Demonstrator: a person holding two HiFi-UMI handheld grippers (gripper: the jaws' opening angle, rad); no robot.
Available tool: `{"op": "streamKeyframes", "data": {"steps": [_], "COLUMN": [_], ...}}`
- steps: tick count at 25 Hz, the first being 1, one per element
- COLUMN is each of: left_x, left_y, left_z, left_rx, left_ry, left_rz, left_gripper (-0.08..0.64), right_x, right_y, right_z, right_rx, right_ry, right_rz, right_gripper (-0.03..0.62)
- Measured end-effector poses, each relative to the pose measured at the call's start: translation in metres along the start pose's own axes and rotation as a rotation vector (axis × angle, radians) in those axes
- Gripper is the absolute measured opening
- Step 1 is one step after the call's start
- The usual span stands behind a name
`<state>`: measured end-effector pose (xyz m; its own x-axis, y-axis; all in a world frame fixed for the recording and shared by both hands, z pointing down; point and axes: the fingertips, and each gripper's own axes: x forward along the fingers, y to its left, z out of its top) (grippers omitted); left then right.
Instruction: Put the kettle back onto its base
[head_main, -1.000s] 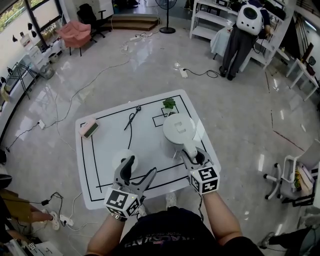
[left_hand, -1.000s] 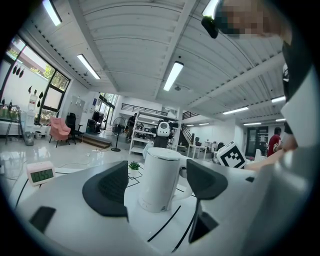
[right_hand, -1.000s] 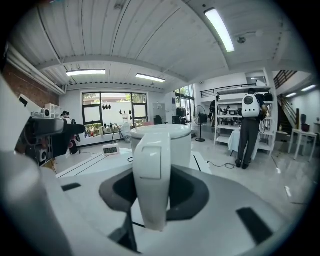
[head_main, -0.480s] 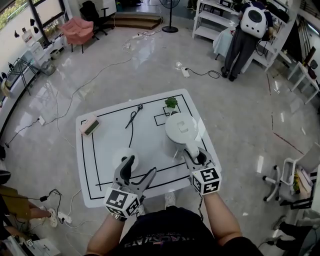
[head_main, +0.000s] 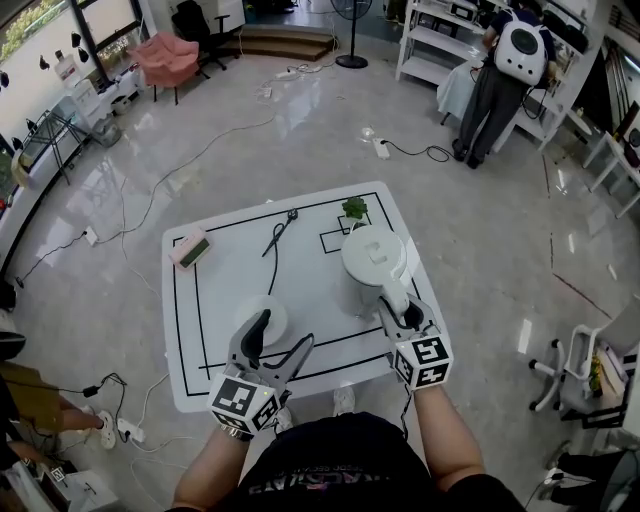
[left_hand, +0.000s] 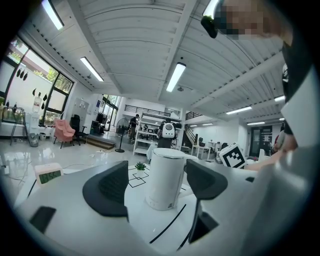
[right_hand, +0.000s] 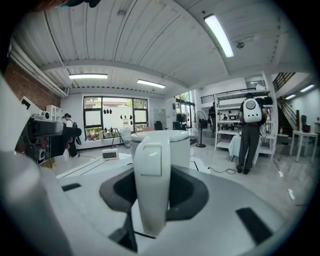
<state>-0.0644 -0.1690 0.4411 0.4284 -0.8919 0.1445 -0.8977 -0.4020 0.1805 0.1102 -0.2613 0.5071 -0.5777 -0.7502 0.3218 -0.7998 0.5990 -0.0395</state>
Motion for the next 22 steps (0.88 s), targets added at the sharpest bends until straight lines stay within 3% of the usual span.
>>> {"op": "streamKeyframes", "data": {"steps": [10,22], "left_x": [-0.023,-0.083], "left_y": [0.025,0.073], "left_z": [0.006,0.014], "left_rx": [-0.008,-0.011], "left_ry": [-0.023,-0.036], "left_rz": [0.084,0.164], "left_gripper": [0.333,0.318], "right_x": [0.016,0.047], "right_y": [0.023,0.115], "right_z": [0.036,0.079], "right_rx": [-0.078,-0.062], "right_ry": [-0.05,-0.125], "right_rz": [0.047,0.186], "right_gripper": [0.121,0.121]}}
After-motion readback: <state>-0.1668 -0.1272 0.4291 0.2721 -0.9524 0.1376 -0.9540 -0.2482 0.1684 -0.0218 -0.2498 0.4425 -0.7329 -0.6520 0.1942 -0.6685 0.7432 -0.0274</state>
